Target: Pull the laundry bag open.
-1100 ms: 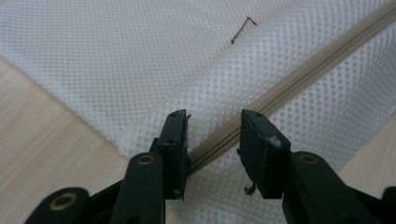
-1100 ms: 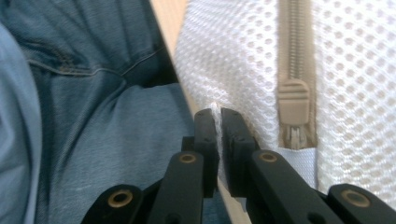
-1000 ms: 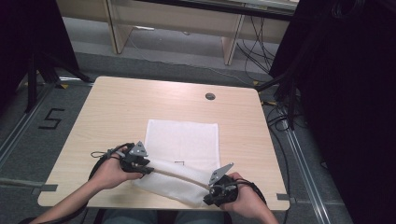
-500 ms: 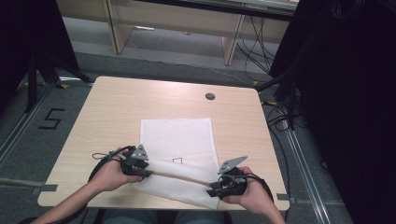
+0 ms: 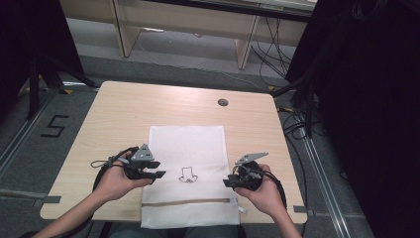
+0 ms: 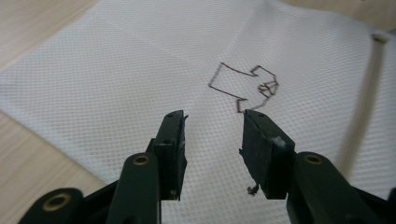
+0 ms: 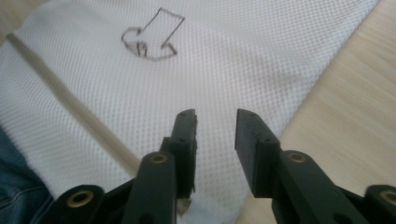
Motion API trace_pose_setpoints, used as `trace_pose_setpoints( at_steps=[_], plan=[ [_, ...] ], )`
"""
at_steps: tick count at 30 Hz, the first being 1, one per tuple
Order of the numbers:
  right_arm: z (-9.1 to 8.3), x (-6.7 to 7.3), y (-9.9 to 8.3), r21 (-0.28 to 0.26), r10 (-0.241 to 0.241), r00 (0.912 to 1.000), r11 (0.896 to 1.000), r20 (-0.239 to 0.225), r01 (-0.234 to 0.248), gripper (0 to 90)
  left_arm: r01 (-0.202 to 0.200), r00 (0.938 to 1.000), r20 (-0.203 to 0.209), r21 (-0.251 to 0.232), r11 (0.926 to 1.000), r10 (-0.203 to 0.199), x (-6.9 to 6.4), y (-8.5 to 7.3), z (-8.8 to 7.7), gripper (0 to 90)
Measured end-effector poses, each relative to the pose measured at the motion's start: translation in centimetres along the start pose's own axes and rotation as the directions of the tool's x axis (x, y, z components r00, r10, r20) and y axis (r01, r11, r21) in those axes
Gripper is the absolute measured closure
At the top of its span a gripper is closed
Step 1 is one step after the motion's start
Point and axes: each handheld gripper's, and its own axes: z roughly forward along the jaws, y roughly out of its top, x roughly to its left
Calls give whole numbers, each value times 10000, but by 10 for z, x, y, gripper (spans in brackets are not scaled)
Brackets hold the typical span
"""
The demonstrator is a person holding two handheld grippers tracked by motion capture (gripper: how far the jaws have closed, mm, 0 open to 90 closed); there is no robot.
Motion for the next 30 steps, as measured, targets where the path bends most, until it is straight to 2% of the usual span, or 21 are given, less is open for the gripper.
trace_pose_setpoints(
  at_steps=[1,2,3,5,6,8,9,10,11,13,14,15,17,19,21,23,24,25,26,27,30],
  plan=[
    [5,-1,2,-202,133,9999,9997,14,-133,731,-28,9999,113,113,9999,27,0,-2,4,598],
    [7,-3,5,94,-90,9999,9999,138,89,762,-158,9997,173,347,9993,152,1,-4,8,610],
    [12,-3,6,146,0,9999,9999,168,-3,787,-155,9997,200,558,9983,144,0,-5,11,626],
    [18,-3,7,742,-138,9995,9972,291,116,831,-604,9959,759,1402,9883,501,-5,-9,17,664],
    [21,-2,6,938,-196,9992,9955,355,162,847,-1128,9895,1116,1946,9744,922,-4,-10,17,669],
    [28,-1,5,1213,-254,9991,9924,334,212,870,-1083,9874,1362,2108,9715,805,-9,-12,20,684],
    [29,2,4,1496,-3,9988,9887,496,-71,879,-1187,9854,1460,2197,9683,877,-9,-13,22,691],
    [33,1,4,1444,-422,9984,9889,388,362,884,-605,9895,1409,2011,9777,322,-14,-16,25,698],
    [35,1,3,1587,-445,9983,9866,381,380,885,-1162,9849,1528,2336,9654,816,-12,-16,25,706],
    [39,2,2,1824,-489,9979,9824,431,402,885,-1160,9855,1497,2503,9612,799,-14,-20,29,724],
    [40,4,2,2018,-242,9983,9793,522,132,886,-1128,9859,1479,2469,9624,777,-14,-20,29,728],
    [43,2,2,1887,-518,9977,9811,436,427,885,-1145,9858,1483,2491,9617,789,-14,-20,29,735],
    [44,3,2,2120,-381,9976,9769,577,250,883,-1285,9853,1418,2495,9598,951,-12,-19,30,743],
    [48,3,3,2108,-502,9971,9768,567,372,881,-1350,9862,1272,2491,9590,1058,-10,-18,31,755],
    [50,2,5,2081,-513,9967,9774,631,371,881,-1238,9884,1166,2473,9610,973,-8,-18,32,758],
    [51,2,7,2093,-452,9968,9774,656,305,881,-1347,9885,1000,2443,9603,1132,-3,-17,33,760],
    [52,1,8,2080,-475,9966,9776,680,324,881,-1204,9908,907,2453,9620,1009,-2,-17,33,760],
    [53,1,10,2102,-404,9967,9773,706,247,881,-1325,9898,839,2430,9609,1152,1,-16,34,760],
    [54,0,11,2015,-457,9965,9790,707,306,882,-1201,9916,764,2439,9623,1044,2,-16,34,760],
    [55,0,12,2057,-279,9965,9786,791,111,883,-1289,9909,681,2414,9618,1157,4,-16,35,760],
    [59,-4,17,1818,-424,9950,9830,906,254,883,-1065,9942,382,2322,9668,1003,8,-15,36,760]
  ],
)
